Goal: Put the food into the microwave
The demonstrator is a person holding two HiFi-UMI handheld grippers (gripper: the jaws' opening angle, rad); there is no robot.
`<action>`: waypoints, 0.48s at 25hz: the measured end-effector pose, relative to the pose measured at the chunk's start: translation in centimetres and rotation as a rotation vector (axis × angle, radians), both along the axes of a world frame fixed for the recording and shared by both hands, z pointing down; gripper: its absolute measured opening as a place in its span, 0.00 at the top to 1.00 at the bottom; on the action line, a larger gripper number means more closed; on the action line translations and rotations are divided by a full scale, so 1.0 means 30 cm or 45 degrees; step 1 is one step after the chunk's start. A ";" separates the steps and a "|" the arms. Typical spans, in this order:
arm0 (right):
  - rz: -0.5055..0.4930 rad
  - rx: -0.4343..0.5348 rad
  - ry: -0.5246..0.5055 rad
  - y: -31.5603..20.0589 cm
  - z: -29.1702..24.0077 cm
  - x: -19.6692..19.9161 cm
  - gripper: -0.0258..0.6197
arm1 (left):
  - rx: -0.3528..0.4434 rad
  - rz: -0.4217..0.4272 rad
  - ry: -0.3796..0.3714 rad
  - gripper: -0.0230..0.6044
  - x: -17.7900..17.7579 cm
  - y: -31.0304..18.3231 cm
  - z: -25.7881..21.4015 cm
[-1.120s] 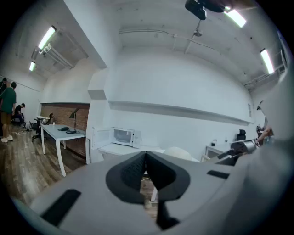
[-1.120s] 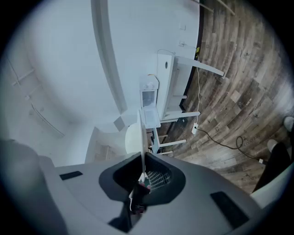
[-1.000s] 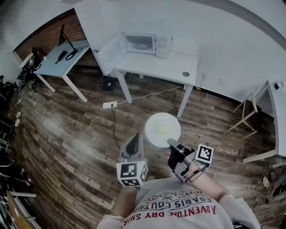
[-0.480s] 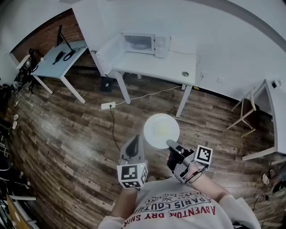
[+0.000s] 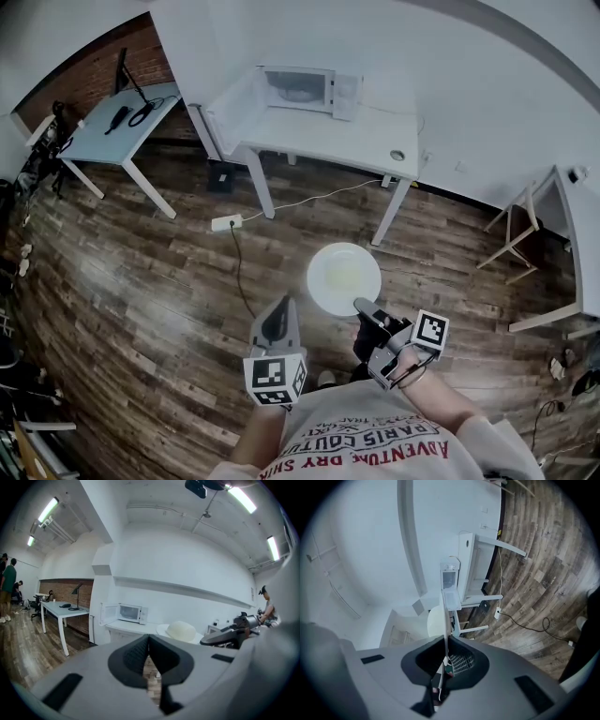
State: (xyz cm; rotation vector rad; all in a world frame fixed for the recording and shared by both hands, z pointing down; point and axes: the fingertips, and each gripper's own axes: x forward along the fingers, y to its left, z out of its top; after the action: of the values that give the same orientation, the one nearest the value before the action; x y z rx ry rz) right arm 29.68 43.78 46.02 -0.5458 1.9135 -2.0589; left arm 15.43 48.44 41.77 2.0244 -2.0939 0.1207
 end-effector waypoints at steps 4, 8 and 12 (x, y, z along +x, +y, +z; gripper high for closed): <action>-0.008 -0.018 0.033 0.003 0.020 -0.055 0.92 | -0.025 -0.022 0.015 0.95 -0.067 0.010 0.027; -0.018 -0.048 0.046 -0.029 0.055 -0.101 0.92 | -0.036 -0.036 0.016 0.95 -0.118 -0.029 0.055; -0.021 -0.088 0.062 -0.100 0.094 -0.139 0.92 | -0.053 -0.045 0.027 0.95 -0.158 -0.097 0.085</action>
State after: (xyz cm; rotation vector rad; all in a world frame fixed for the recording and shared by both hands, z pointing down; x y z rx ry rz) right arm 25.52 40.80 48.83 -0.6031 1.8853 -2.1485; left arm 10.70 45.54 44.32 1.9555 -2.0951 0.1352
